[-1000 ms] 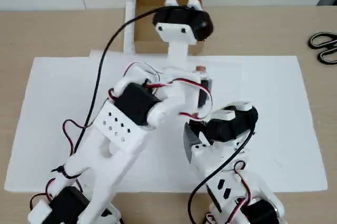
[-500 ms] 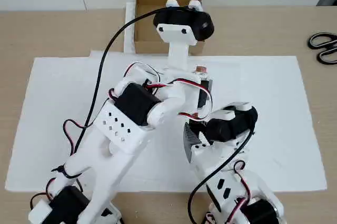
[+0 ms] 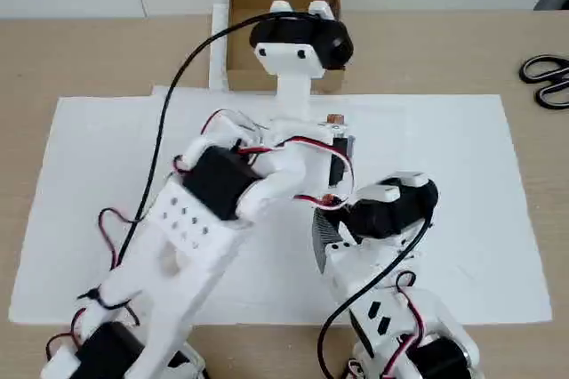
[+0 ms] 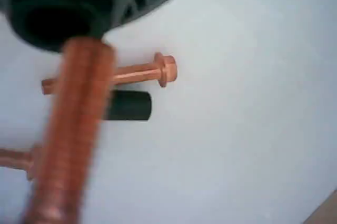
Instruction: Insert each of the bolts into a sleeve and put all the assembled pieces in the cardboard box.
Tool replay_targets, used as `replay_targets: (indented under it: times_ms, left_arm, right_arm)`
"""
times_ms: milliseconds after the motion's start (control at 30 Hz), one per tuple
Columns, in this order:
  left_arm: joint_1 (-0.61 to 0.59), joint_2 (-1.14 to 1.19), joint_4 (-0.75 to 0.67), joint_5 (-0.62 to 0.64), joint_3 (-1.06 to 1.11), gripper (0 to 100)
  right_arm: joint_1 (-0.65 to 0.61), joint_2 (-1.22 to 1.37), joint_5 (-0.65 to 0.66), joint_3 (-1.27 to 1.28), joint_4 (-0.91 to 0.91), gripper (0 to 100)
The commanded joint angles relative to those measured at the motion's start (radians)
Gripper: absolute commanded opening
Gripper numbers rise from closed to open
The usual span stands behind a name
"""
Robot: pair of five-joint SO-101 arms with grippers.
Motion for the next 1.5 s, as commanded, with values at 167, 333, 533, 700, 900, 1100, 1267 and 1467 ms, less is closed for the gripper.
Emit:
replay_targets:
  times_ms: [167, 333, 533, 700, 900, 1100, 1267, 1467]
  left_arm:
    - [-0.107, -0.292, -0.005, -0.014, 0.002, 0]
    - [-0.107, -0.393, -0.175, -0.012, 0.275, 0]
    - [-0.112, -0.407, -0.430, -0.014, 0.509, 0]
    - [-0.106, -0.341, -0.517, -0.009, 0.527, 0]
    - [-0.051, -0.331, -0.477, -0.008, 0.499, 0]
    - [-0.015, -0.301, -0.451, -0.008, 0.490, 0]
    - [0.006, -0.269, -0.437, -0.008, 0.464, 0]
    - [0.008, -0.262, -0.393, -0.009, 0.421, 0]
  right_arm:
    - [0.005, -0.008, -0.006, -0.008, -0.028, 0.3]
    - [0.005, -0.008, -0.006, -0.006, -0.027, 0.3]
    - [0.005, -0.008, -0.006, -0.006, -0.027, 0.3]
    - [0.005, -0.008, -0.006, -0.006, -0.027, 0.3]
    - [0.005, -0.008, -0.006, -0.006, -0.027, 0.3]
    - [0.005, -0.008, -0.006, -0.006, -0.027, 0.3]
    - [0.005, -0.008, -0.006, -0.006, -0.025, 0.3]
    - [0.005, -0.008, -0.006, -0.006, -0.025, 0.3]
